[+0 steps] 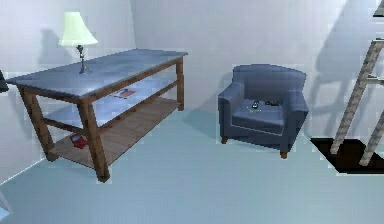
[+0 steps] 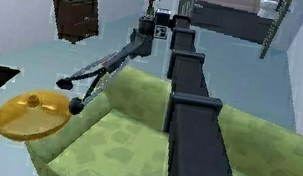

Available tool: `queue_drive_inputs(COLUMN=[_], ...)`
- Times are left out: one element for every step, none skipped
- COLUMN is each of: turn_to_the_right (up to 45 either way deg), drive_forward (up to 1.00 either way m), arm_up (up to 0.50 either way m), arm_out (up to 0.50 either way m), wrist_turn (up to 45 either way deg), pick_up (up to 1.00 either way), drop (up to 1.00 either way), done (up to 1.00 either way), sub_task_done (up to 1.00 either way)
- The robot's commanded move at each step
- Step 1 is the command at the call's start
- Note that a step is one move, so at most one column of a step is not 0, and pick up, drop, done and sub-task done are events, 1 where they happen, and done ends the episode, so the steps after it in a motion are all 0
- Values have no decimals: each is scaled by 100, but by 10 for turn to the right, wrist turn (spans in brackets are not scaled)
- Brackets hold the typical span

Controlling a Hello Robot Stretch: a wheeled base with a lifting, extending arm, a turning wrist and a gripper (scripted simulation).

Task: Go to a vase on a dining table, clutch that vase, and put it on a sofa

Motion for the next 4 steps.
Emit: queue_drive_inputs(turn_to_the_right=[0,0,0,0], drive_forward=[0,0,0,0], arm_up=[0,0,0,0], arm_out=[0,0,0,0], wrist_turn=[450,450,450,450], pick_up=[0,0,0,0], drop=[0,0,0,0], done=[0,0,0,0], sub_task_done=[0,0,0,0])
